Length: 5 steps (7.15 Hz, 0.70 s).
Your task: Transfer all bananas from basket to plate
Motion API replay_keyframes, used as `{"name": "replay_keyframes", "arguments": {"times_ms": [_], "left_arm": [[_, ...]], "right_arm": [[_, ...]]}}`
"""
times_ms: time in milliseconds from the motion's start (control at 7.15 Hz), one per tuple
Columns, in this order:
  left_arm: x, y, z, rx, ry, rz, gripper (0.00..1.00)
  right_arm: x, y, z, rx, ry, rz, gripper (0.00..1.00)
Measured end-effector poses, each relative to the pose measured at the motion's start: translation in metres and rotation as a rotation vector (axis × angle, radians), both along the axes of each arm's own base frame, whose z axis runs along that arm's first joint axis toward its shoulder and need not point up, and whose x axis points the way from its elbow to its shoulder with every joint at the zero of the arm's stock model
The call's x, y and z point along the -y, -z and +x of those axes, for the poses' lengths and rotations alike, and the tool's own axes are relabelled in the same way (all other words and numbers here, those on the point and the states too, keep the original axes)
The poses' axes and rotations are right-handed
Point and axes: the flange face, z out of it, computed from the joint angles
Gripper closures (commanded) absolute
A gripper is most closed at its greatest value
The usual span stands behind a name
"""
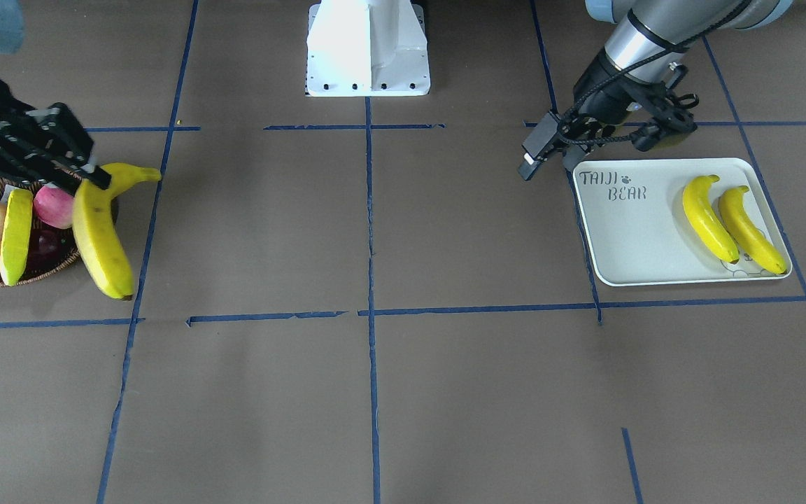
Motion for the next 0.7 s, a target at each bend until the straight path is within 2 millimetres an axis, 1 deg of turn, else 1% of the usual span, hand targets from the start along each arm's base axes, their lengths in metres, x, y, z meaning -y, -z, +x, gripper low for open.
{"name": "replay_keyframes", "arguments": {"times_ms": [140, 280, 419, 559, 699], "left_arm": [[-0.003, 0.023, 0.001, -0.087, 0.022, 0.006, 0.00], [-0.005, 0.039, 0.001, -0.179, 0.041, 0.004, 0.01], [-0.004, 0.051, 0.008, -0.236, 0.044, 0.003, 0.01], [0.000, 0.067, 0.025, -0.266, 0.032, 0.008, 0.01], [0.003, 0.082, 0.046, -0.282, 0.009, 0.014, 0.01]], "right_arm": [[-0.024, 0.030, -0.049, 0.010, 0.007, 0.024, 0.99], [-0.052, 0.056, -0.095, 0.025, 0.005, 0.041, 0.99], [-0.075, 0.075, -0.128, 0.043, 0.008, 0.050, 0.99], [-0.095, 0.091, -0.153, 0.060, 0.015, 0.066, 0.99], [-0.111, 0.102, -0.169, 0.072, 0.015, 0.085, 0.99]]}}
